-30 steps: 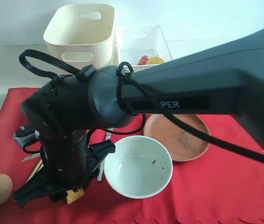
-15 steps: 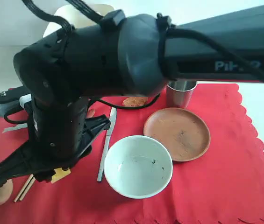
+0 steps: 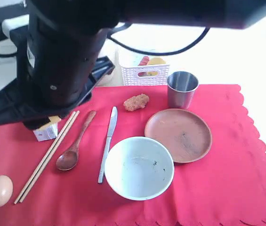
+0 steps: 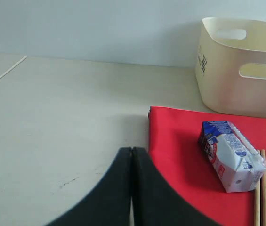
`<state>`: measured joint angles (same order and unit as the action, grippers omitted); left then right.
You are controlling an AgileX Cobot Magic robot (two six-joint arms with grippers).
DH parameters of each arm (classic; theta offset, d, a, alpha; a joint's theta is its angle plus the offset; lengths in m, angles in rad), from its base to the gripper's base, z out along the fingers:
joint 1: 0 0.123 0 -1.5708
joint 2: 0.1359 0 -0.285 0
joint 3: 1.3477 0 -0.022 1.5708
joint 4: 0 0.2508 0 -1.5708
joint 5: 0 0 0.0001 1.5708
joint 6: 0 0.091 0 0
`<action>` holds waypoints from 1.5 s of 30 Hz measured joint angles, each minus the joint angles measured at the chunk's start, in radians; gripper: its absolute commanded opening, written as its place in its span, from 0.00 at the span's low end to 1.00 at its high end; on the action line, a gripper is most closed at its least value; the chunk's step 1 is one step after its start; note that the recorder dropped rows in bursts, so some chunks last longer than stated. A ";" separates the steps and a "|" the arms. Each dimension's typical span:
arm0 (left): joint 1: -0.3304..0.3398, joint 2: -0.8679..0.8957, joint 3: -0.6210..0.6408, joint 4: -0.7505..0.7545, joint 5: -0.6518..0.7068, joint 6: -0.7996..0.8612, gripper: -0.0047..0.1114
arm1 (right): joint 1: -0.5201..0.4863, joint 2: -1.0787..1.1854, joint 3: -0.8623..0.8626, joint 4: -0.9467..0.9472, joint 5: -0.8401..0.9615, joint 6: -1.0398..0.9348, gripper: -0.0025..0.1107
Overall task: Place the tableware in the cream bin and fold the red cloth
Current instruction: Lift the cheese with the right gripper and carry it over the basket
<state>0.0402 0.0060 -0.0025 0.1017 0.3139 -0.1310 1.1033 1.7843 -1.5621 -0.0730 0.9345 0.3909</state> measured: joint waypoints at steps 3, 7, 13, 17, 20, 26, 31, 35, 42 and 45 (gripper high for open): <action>0.000 0.000 0.000 0.000 0.000 0.000 0.04 | 0.000 -0.016 -0.040 -0.043 0.007 0.000 0.02; 0.000 0.000 0.000 0.000 0.000 0.000 0.04 | -0.004 -0.027 -0.085 -0.094 0.014 0.000 0.02; 0.000 0.000 0.000 0.000 0.000 0.000 0.04 | -0.055 -0.031 -0.169 -0.144 0.024 0.000 0.02; 0.000 0.000 0.000 0.000 0.000 0.000 0.04 | -0.108 -0.032 -0.214 -0.160 0.024 0.000 0.02; 0.000 0.000 0.000 0.000 0.000 0.000 0.04 | -0.152 -0.033 -0.233 -0.161 0.024 0.000 0.02; 0.000 0.000 0.000 0.000 0.000 0.000 0.04 | -0.252 -0.033 -0.238 -0.162 0.024 0.000 0.02; 0.000 0.000 0.000 0.000 0.000 0.000 0.04 | -0.335 -0.033 -0.238 -0.164 0.005 -0.001 0.02; 0.000 0.000 0.000 0.000 0.000 0.000 0.04 | -0.401 -0.024 -0.240 -0.164 -0.037 -0.002 0.02; 0.000 0.000 0.000 0.000 0.000 0.000 0.04 | -0.543 0.116 -0.242 -0.118 -0.136 -0.002 0.02; 0.000 0.000 0.000 0.000 0.000 0.000 0.04 | -0.583 0.201 -0.242 -0.079 -0.185 -0.002 0.02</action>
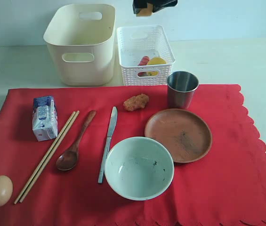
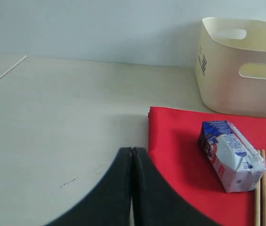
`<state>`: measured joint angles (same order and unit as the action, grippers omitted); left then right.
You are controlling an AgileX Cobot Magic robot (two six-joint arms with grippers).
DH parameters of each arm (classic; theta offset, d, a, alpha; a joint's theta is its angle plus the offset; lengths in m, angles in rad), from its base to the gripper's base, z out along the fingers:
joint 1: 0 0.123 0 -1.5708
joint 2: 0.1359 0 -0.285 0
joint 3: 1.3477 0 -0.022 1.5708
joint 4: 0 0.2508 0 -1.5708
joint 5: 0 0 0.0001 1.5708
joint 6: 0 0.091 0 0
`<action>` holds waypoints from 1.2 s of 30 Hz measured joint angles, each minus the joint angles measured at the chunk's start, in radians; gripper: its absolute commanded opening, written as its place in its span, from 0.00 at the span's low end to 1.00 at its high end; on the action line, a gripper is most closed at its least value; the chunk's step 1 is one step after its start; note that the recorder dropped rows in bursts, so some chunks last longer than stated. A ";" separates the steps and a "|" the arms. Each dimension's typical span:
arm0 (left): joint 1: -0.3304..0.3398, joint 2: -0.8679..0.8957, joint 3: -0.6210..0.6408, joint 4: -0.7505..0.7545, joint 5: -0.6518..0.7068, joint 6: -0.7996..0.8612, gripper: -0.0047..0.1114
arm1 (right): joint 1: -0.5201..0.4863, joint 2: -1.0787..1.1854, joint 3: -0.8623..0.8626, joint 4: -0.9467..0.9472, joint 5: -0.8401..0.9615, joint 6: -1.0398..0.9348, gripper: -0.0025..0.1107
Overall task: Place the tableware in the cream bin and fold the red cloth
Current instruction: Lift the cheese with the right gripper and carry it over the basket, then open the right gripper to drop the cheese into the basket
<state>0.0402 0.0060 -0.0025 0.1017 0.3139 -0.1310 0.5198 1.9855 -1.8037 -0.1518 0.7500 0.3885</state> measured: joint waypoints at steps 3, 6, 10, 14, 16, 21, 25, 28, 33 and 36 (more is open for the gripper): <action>0.000 0.000 0.000 0.000 0.000 0.000 0.04 | -0.011 0.060 0.000 0.014 -0.042 0.000 0.02; 0.000 0.000 0.000 0.000 0.000 0.000 0.04 | -0.011 0.127 0.000 0.022 -0.096 0.000 0.02; 0.000 0.000 0.000 0.000 0.000 0.000 0.04 | -0.011 0.171 0.000 0.022 -0.127 0.000 0.02; 0.000 0.000 0.000 0.000 0.000 0.000 0.04 | -0.011 0.214 0.000 0.022 -0.162 0.000 0.02; 0.000 0.000 0.000 0.000 0.000 0.000 0.04 | -0.011 0.232 0.000 0.022 -0.176 0.000 0.02; 0.000 0.000 0.000 0.000 0.000 0.000 0.04 | -0.011 0.265 0.000 0.020 -0.203 0.000 0.02; 0.000 0.000 0.000 0.000 0.000 0.000 0.04 | -0.011 0.285 0.000 0.006 -0.204 0.000 0.03; 0.000 0.000 0.000 0.000 0.000 0.000 0.04 | -0.011 0.290 0.000 0.004 -0.204 0.000 0.10; 0.000 0.000 0.000 0.000 0.000 0.000 0.04 | -0.011 0.290 0.000 -0.020 -0.204 0.000 0.30; 0.000 0.000 0.000 0.000 0.000 0.000 0.04 | -0.011 0.290 0.000 -0.047 -0.198 0.000 0.41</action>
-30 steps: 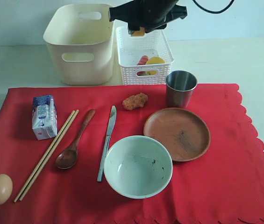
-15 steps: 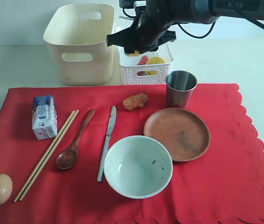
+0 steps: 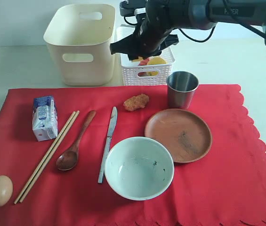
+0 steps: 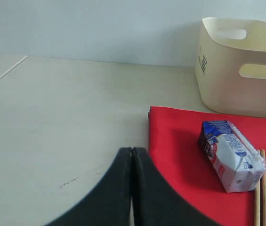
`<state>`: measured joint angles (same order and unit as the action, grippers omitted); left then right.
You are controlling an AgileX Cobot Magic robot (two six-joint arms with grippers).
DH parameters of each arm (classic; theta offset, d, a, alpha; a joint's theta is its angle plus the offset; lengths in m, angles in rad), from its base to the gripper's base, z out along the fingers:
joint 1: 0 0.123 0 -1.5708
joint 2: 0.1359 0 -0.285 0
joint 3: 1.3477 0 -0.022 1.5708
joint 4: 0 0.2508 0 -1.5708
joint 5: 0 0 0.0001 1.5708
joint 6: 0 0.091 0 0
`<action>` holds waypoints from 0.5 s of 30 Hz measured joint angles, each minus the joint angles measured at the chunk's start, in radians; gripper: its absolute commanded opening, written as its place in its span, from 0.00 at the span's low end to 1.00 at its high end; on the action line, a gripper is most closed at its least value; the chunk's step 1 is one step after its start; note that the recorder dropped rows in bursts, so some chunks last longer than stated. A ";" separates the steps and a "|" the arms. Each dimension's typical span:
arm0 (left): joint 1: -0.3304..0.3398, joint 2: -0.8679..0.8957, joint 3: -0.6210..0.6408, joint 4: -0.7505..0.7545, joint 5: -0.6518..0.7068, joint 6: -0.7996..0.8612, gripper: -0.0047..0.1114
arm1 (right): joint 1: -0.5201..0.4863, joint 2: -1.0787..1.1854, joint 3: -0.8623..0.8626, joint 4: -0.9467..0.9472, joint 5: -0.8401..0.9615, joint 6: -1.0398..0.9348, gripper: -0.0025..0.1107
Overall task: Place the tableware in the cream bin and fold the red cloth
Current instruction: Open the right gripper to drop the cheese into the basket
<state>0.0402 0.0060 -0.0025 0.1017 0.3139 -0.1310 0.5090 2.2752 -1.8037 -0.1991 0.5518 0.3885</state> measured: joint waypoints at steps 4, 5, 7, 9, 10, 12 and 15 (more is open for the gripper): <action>0.000 0.000 0.000 0.000 0.000 0.000 0.04 | 0.000 0.000 0.000 -0.009 0.033 0.000 0.55; 0.000 0.000 0.000 0.000 0.000 0.000 0.04 | 0.000 0.000 0.000 -0.013 0.056 0.000 0.56; 0.000 0.000 0.000 0.000 0.000 0.000 0.04 | 0.000 0.000 0.000 -0.013 0.099 0.000 0.58; 0.000 0.000 0.000 0.000 0.000 0.000 0.04 | 0.000 -0.004 -0.004 -0.016 0.122 0.002 0.58; 0.000 0.000 0.000 0.000 0.000 0.000 0.04 | 0.000 -0.011 -0.004 -0.017 0.144 0.002 0.58; 0.000 0.000 0.000 0.000 0.000 0.000 0.04 | 0.000 -0.032 -0.004 -0.017 0.166 0.002 0.58; 0.000 0.000 0.000 0.000 0.000 0.000 0.04 | 0.000 -0.078 -0.004 -0.017 0.179 0.002 0.58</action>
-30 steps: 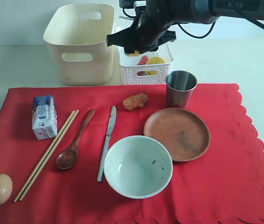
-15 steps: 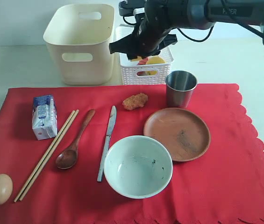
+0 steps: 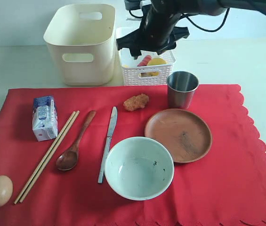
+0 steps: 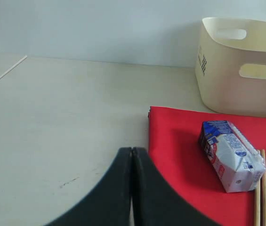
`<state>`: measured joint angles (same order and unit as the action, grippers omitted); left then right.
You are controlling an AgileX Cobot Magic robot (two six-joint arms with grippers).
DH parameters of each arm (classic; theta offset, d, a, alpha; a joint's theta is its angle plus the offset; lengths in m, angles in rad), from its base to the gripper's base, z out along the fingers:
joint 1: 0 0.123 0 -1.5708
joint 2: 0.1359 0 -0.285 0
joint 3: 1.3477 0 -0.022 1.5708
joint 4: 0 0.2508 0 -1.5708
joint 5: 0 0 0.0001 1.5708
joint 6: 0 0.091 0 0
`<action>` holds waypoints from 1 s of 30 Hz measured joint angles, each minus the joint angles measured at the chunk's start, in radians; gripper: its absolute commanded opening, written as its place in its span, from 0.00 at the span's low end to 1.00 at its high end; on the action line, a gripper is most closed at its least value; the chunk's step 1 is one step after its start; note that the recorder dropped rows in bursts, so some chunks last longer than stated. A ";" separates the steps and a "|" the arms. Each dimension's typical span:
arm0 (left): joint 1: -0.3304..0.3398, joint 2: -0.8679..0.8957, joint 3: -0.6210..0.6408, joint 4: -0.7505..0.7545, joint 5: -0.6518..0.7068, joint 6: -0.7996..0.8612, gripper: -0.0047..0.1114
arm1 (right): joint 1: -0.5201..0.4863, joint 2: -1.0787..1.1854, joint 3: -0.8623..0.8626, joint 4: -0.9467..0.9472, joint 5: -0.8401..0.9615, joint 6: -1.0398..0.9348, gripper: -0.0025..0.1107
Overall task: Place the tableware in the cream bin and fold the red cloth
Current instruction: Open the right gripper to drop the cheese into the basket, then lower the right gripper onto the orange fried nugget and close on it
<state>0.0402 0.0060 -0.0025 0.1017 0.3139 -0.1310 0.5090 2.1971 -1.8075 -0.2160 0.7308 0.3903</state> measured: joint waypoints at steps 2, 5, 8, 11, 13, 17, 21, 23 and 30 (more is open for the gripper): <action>0.000 0.000 0.000 0.000 0.000 0.000 0.04 | 0.000 -0.039 0.000 0.000 0.004 0.000 0.58; 0.000 0.000 0.000 0.000 0.000 0.000 0.04 | 0.000 -0.085 0.000 0.000 0.022 -0.002 0.58; 0.000 0.000 0.000 0.000 0.000 0.000 0.04 | 0.000 -0.120 0.000 0.002 0.059 -0.002 0.58; 0.000 0.000 0.000 0.000 0.000 0.000 0.04 | 0.000 -0.148 0.000 0.004 0.098 -0.011 0.58; 0.000 0.000 0.000 0.000 0.000 0.000 0.04 | 0.000 -0.162 0.000 0.011 0.125 -0.040 0.58; 0.000 0.000 0.000 0.000 0.000 0.000 0.04 | 0.000 -0.193 0.000 0.069 0.178 -0.155 0.58; 0.000 0.000 0.000 0.000 0.000 0.000 0.04 | 0.000 -0.210 0.000 0.157 0.220 -0.293 0.58; 0.000 0.000 0.000 0.000 0.000 0.000 0.04 | 0.000 -0.212 0.000 0.210 0.246 -0.370 0.58; 0.000 0.000 0.000 0.000 0.000 0.000 0.04 | 0.000 -0.212 0.000 0.351 0.328 -0.567 0.58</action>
<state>0.0402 0.0060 -0.0025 0.1017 0.3139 -0.1310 0.5090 1.9851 -1.8075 0.1355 1.0589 -0.1769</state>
